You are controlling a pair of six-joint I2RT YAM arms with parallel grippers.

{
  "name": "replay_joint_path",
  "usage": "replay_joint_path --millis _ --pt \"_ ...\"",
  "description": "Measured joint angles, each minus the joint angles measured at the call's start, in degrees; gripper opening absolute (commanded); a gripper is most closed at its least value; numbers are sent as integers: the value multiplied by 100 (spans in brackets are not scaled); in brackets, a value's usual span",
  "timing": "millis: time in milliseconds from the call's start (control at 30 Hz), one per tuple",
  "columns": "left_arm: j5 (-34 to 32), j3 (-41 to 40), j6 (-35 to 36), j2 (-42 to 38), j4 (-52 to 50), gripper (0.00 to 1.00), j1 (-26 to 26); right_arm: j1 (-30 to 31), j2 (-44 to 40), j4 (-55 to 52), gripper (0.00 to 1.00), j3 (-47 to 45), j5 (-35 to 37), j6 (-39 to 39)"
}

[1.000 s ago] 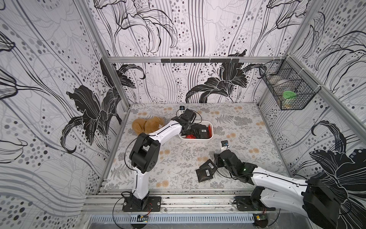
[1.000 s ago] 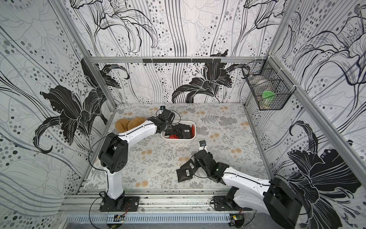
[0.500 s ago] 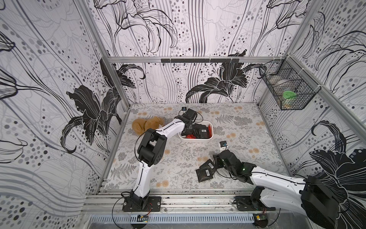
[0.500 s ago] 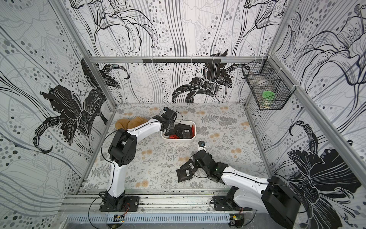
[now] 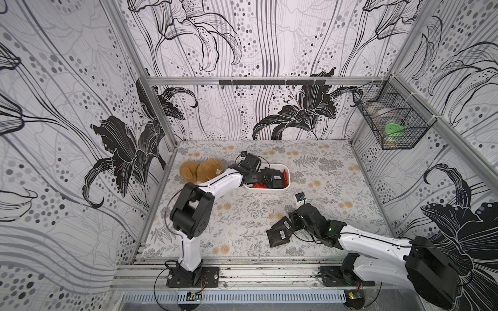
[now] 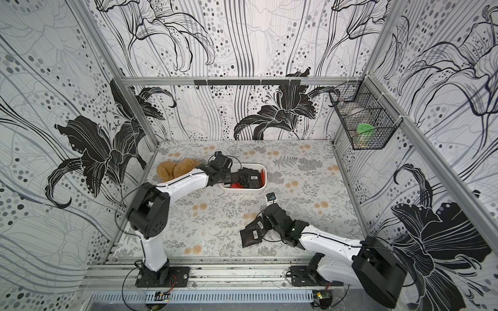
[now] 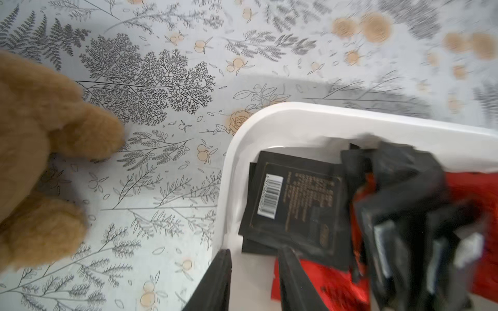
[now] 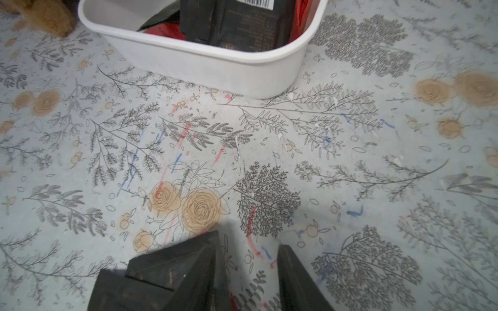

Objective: Put the tea bags into the storage box
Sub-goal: Place the tea bag in the storage box, then pick up the tea bag from the center of the board.

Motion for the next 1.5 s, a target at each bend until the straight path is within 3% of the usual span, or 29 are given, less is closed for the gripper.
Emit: replay_joint_path --millis 200,433,667,1067,1500 --pt "396 -1707 -603 -1646 807 45 -748 249 -26 -649 30 474 -428 306" --pt "605 -3340 -1519 -2280 1456 46 -1893 813 -111 -1281 22 531 -710 1027" --pt "612 -4089 -2306 -2702 2046 47 -2586 1344 131 -1534 17 531 -695 1646" --pt "481 -4944 -3169 -3204 2594 52 -2863 1526 933 -1567 15 573 -634 2079" --pt "444 -5257 -3530 -3132 2719 53 -2951 2061 1906 -1416 15 1438 -614 2166"
